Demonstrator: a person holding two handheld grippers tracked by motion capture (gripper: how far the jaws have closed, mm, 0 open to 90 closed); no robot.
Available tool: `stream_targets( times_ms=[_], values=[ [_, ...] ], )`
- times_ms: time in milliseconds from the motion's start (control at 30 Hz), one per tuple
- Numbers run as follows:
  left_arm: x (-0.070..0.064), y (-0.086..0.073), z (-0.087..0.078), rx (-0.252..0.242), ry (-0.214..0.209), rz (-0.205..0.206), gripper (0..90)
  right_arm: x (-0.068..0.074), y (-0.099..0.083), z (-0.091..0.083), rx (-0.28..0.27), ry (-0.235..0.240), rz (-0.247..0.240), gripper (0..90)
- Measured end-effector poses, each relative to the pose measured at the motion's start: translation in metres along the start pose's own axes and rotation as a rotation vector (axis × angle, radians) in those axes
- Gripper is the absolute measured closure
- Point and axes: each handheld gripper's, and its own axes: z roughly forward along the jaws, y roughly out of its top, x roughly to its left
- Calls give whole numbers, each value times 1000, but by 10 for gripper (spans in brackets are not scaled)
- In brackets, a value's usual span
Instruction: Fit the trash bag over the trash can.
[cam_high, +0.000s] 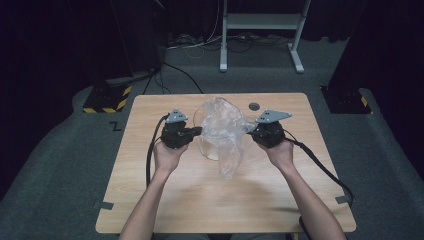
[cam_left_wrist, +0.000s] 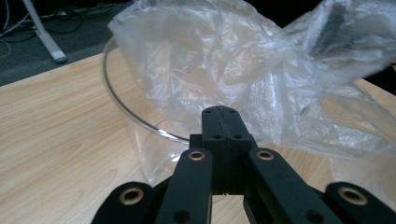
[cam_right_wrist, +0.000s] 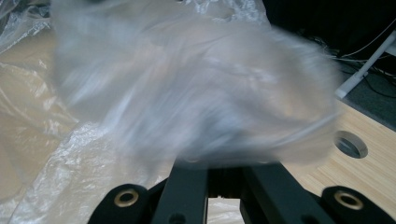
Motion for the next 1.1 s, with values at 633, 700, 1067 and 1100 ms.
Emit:
stream_targets(
  times_ms=[633,700,1067,1100],
  values=[
    [29,-7,9,-55,120,-30,900,-17,-1,8,-27,-24,70,900],
    [30,-7,10,-59,127,-30,900,-18,-1,8,-33,-25,75,900],
    [44,-9,21,-78,163,-60,898,-29,-4,24,-46,-32,125,900],
    [44,-9,22,-78,162,-69,879,-29,-4,26,-45,-34,128,899]
  ],
)
